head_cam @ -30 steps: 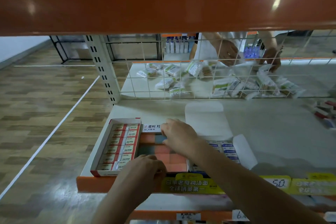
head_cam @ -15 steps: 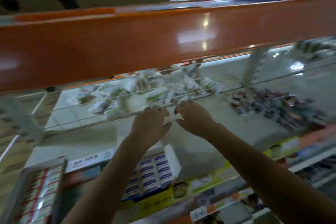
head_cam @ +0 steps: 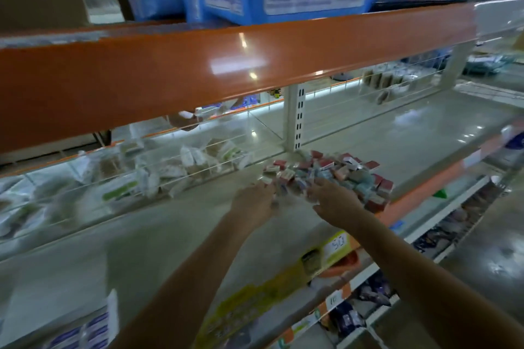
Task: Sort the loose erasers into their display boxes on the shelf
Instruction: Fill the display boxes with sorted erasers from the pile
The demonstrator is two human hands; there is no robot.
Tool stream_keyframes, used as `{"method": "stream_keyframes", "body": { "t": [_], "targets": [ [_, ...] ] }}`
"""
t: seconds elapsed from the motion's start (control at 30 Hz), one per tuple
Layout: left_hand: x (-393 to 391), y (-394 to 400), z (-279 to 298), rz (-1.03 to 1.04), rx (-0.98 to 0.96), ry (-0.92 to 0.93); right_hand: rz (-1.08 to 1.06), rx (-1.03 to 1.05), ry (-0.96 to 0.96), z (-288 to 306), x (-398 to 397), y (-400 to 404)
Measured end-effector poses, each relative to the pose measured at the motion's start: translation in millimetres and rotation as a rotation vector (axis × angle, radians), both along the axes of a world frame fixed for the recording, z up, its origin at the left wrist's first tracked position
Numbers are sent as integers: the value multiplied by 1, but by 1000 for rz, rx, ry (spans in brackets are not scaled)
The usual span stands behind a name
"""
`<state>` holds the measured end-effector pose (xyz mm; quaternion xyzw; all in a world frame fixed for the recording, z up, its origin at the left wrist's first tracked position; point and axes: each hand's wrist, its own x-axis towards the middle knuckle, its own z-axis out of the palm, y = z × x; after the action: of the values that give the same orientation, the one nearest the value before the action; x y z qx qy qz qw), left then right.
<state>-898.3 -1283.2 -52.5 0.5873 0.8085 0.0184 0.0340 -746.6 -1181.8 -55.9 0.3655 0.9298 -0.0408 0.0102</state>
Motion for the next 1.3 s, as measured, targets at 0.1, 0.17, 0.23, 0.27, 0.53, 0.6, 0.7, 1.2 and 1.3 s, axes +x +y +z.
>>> {"method": "stream_keyframes", "body": {
  "t": [0.1, 0.17, 0.23, 0.27, 0.53, 0.6, 0.7, 1.2, 1.3],
  "targets": [
    [-3, 20, -11, 50, -17, -27, 2, 21, -31, -12, 4, 22],
    [-5, 29, -17, 65, -12, -17, 26, 46, -47, -20, 3, 32],
    [-7, 33, -22, 70, -4, 5, 53, 78, -49, -26, 0, 35],
    [-7, 35, -24, 69, 1, 20, 55, 88, -42, -26, 0, 36],
    [-6, 36, -28, 106, 71, 17, 100, 24, 112, -29, 12, 43],
    [-5, 32, -27, 121, 94, -13, 108, 57, 155, -31, 16, 44],
    [0, 24, -26, 137, 132, -42, 95, 28, 235, -36, 20, 45],
    [-7, -112, 14, 334, 327, -94, 358, -330, 505, -1, -29, -36],
    [-15, -162, 22, 415, 349, -68, 456, -384, 512, 11, -51, -74]
  ]
}}
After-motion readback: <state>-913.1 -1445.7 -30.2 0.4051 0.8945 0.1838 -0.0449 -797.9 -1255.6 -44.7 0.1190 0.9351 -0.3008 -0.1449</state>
